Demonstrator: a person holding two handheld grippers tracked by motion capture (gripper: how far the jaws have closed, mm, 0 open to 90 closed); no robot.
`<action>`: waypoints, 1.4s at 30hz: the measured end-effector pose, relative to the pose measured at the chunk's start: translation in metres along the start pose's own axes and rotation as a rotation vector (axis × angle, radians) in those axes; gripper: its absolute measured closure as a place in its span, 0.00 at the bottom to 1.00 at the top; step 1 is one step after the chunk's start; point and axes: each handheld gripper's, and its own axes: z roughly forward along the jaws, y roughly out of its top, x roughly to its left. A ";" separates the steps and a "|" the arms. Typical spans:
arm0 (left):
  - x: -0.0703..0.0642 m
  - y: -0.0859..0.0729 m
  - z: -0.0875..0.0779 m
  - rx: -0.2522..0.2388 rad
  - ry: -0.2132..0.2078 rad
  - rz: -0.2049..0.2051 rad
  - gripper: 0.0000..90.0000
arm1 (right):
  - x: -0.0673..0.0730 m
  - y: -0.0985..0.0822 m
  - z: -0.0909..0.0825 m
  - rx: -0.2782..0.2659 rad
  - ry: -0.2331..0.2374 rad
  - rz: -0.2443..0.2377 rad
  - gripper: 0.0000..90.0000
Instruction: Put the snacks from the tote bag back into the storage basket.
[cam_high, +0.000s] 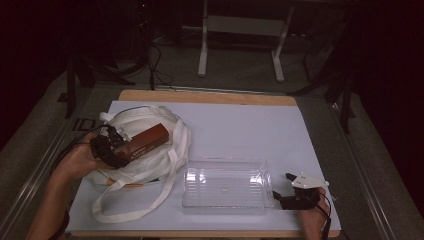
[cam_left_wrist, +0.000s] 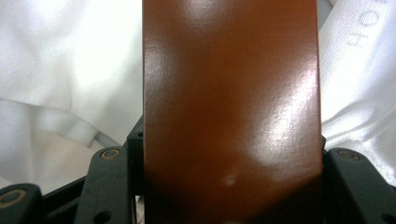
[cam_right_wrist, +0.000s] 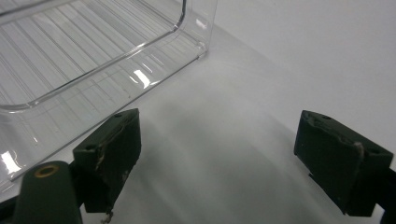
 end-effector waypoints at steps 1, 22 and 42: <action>0.000 -0.001 -0.001 -0.011 -0.006 -0.006 0.49 | 0.000 0.000 0.000 0.000 0.000 0.000 0.16; -0.002 -0.006 -0.027 -0.127 -0.031 0.021 0.48 | 0.000 0.000 0.000 0.003 0.000 -0.001 0.16; -0.011 0.000 -0.046 -0.195 -0.043 0.066 0.49 | 0.000 0.000 0.000 0.003 -0.001 -0.003 0.16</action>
